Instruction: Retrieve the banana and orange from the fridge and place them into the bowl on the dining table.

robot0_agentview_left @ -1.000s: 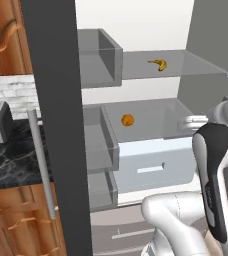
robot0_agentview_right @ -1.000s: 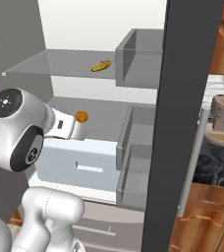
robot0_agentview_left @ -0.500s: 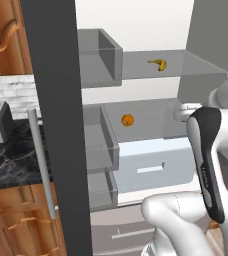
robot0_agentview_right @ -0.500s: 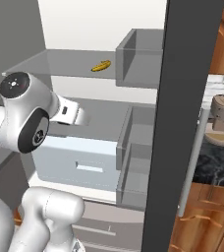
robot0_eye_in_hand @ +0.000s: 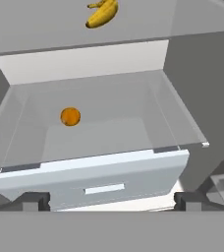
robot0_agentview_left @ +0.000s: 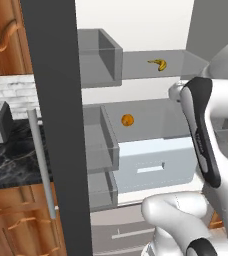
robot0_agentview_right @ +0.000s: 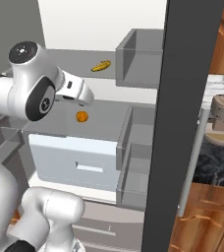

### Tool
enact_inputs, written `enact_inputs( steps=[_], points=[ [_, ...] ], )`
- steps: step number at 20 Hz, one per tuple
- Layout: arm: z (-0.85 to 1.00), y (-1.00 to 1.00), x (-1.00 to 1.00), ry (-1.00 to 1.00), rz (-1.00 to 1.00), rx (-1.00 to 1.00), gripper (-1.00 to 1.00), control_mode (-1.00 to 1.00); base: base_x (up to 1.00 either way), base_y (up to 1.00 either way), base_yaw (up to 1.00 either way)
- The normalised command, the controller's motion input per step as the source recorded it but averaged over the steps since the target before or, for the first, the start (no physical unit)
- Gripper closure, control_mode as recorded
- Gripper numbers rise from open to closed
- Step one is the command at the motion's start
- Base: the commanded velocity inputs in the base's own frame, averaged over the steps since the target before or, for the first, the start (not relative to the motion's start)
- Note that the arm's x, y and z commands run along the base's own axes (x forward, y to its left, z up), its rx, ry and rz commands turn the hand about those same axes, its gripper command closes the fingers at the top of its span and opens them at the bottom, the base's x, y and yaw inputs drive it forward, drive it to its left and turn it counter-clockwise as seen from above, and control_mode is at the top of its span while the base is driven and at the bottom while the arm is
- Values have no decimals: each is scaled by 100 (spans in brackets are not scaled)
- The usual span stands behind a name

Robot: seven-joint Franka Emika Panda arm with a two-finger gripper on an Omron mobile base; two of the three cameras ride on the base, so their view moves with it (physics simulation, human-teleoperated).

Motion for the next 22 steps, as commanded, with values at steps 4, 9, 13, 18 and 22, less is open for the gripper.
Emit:
enact_inputs(
  steps=[4, 9, 13, 18, 22],
  points=[
    [10, 0, 44, -15, 0, 0, -100, -100, 0, 0, 0],
    [16, 0, 45, -9, 0, 0, -100, -100, 0, 0, 0],
    [28, -1, 45, 1, -3, 0, -100, -100, 0, 0, 0],
    [21, -3, 70, 8, -4, 0, -100, -100, 0, 0, 0],
    [11, -11, 72, 9, -3, 0, -100, -100, 0, 0, 0]
  ],
)
